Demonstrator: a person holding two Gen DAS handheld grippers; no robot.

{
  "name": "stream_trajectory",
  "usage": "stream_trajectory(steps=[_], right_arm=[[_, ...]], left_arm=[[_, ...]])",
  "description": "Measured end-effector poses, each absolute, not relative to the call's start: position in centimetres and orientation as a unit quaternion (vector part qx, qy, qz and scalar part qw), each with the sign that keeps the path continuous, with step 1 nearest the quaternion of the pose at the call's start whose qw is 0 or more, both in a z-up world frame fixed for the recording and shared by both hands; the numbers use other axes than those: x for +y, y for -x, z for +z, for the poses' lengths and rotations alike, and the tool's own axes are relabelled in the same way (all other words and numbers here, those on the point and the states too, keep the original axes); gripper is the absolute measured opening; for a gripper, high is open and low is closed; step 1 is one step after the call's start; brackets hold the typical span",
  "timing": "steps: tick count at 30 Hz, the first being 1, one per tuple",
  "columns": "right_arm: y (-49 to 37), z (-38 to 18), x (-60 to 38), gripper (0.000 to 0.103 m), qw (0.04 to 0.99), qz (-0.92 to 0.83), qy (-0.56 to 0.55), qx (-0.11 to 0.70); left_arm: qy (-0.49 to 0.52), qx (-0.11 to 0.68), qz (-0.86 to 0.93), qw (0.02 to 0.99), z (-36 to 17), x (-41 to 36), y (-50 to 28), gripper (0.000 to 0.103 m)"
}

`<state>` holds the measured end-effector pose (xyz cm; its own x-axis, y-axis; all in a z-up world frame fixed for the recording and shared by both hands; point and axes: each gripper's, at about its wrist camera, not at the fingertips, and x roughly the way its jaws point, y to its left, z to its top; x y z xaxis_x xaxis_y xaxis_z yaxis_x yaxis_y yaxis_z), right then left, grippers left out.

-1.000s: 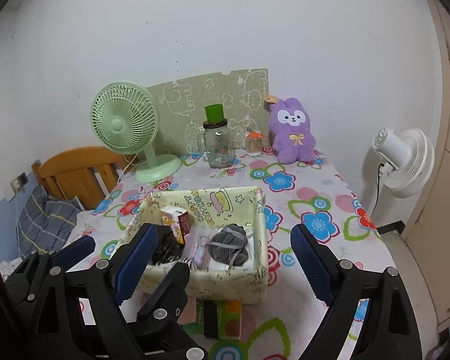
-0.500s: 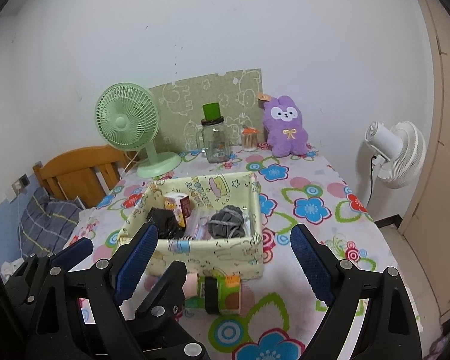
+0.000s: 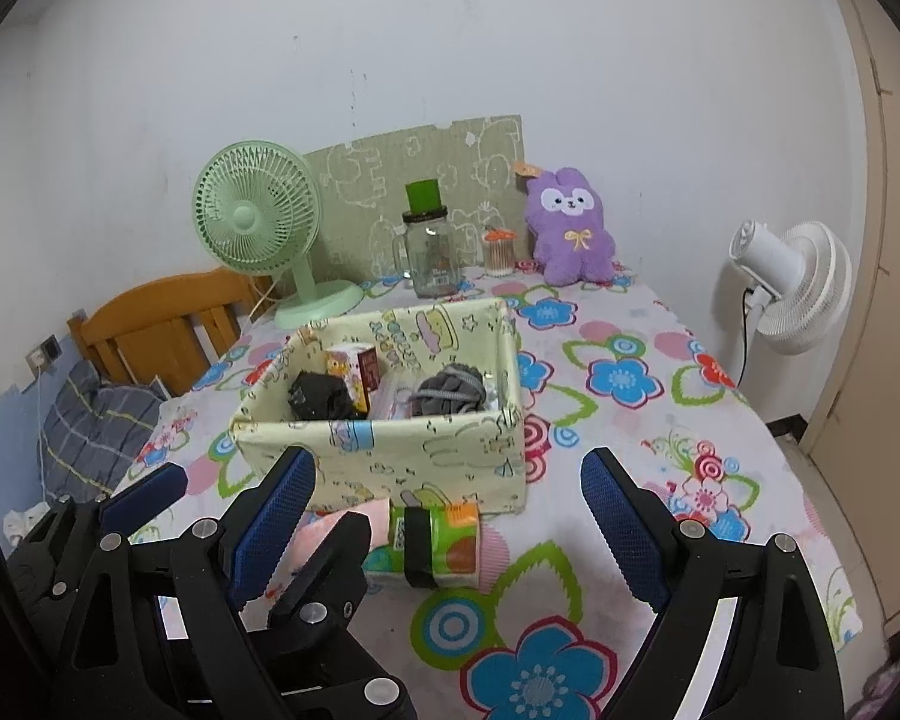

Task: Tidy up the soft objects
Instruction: 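Withdraw both tools from the storage box toward the remaining items, then move both tools down toward the pink packet and green item beside the box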

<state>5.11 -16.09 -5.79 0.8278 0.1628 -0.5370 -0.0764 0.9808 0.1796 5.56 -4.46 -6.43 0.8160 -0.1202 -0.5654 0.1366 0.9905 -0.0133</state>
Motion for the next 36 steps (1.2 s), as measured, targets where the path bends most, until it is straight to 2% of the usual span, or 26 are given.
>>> stream_trajectory(steps=[8,20,36], right_arm=[[-5.3,-7.7,-15.9,0.092,0.949,0.057,-0.066,0.302],[-7.3,-11.5,-15.6,0.09,0.934,0.046,-0.065,0.348],[-10.5,-13.2,-15.2,0.09,0.922,0.042,-0.064,0.38]], left_arm=[[-0.013,0.319,-0.069,0.945,-8.5,-4.5,-6.0,0.099],[-0.017,0.356,-0.051,0.933,-12.0,-4.0,-8.2,0.09],[-0.026,0.38,-0.054,0.923,-13.8,-3.4,-11.6,0.09]])
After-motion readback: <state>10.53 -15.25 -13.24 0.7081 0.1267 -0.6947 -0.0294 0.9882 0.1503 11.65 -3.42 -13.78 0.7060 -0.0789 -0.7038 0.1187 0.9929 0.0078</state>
